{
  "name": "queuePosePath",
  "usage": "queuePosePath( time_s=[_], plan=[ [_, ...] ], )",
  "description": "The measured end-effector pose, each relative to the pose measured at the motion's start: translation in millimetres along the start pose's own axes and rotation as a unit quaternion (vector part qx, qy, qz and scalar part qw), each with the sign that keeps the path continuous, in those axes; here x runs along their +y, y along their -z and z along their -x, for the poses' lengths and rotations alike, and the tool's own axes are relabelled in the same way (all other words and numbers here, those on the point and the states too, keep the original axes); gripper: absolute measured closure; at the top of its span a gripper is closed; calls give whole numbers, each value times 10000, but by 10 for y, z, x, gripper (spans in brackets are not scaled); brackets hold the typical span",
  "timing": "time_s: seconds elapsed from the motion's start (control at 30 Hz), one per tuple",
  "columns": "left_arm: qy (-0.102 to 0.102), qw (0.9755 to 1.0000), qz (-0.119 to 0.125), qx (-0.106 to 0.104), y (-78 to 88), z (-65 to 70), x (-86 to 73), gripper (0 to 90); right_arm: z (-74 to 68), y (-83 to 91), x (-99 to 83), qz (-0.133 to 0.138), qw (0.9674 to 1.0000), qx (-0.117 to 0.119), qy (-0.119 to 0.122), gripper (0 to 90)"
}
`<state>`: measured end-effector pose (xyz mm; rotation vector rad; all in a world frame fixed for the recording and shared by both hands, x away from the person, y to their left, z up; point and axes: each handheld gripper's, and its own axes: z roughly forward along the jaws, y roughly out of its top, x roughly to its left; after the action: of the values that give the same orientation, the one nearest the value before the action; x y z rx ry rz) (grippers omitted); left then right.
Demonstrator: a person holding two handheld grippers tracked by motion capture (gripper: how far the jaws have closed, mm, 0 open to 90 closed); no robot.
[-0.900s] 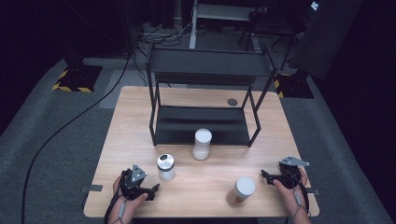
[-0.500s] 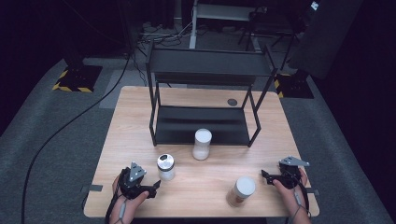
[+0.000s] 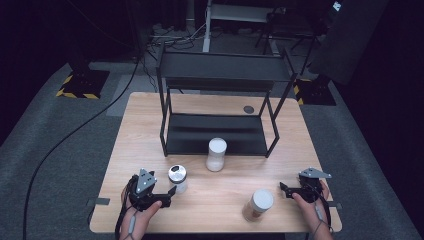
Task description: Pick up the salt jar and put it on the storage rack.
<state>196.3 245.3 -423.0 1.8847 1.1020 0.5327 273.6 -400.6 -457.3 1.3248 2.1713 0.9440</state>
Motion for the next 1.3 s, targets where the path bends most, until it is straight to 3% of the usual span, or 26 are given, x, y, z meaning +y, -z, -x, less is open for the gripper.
queuePosePath(
  time_s=[0.47,0.83,1.13,1.3],
  plan=[
    [-57,9995,301,-27,-16,105,109,62,0,0,0,0,10000,0,-1,59],
    [-28,9992,399,-33,-198,159,130,62,1,0,0,0,10000,1,-1,59],
    [136,9992,366,86,-320,186,71,67,1,0,0,-1,10000,1,-2,59],
    [109,9995,270,109,-385,197,42,75,1,0,0,0,10000,1,-2,59]
  ],
)
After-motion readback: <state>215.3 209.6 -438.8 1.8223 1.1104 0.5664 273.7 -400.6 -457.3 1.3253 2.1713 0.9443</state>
